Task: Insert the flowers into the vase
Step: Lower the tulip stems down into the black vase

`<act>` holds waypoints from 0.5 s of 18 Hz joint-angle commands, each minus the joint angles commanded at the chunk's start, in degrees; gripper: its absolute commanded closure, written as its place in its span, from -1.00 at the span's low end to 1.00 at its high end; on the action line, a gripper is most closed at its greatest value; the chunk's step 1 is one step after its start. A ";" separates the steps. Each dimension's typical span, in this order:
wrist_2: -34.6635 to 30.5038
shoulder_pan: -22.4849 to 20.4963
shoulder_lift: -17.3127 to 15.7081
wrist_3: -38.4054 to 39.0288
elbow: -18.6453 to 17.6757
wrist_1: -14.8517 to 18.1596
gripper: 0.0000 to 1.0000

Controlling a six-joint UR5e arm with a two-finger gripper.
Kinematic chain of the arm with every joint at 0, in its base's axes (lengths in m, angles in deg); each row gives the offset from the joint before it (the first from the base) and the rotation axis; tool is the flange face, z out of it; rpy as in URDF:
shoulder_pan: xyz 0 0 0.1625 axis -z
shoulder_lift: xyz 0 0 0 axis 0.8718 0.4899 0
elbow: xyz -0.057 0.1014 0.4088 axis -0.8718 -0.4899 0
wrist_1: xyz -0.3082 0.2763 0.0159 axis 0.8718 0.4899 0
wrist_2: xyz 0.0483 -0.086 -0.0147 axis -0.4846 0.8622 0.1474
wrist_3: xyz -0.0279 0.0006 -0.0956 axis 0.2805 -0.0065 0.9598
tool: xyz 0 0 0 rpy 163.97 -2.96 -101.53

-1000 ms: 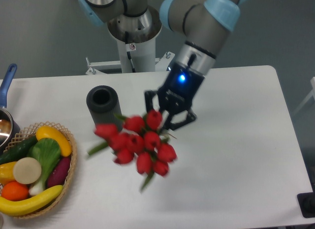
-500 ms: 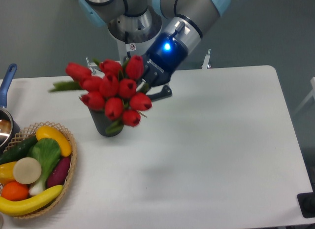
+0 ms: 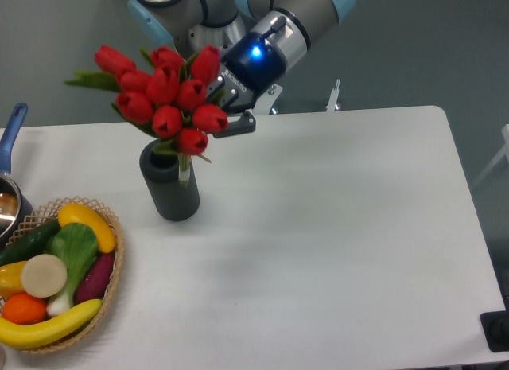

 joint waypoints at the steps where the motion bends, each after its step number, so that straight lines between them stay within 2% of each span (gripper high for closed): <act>1: 0.00 -0.18 -0.96 -0.09 -1.05 0.00 0.98; 9: -0.09 -1.23 -6.24 -0.53 -8.26 -0.18 0.92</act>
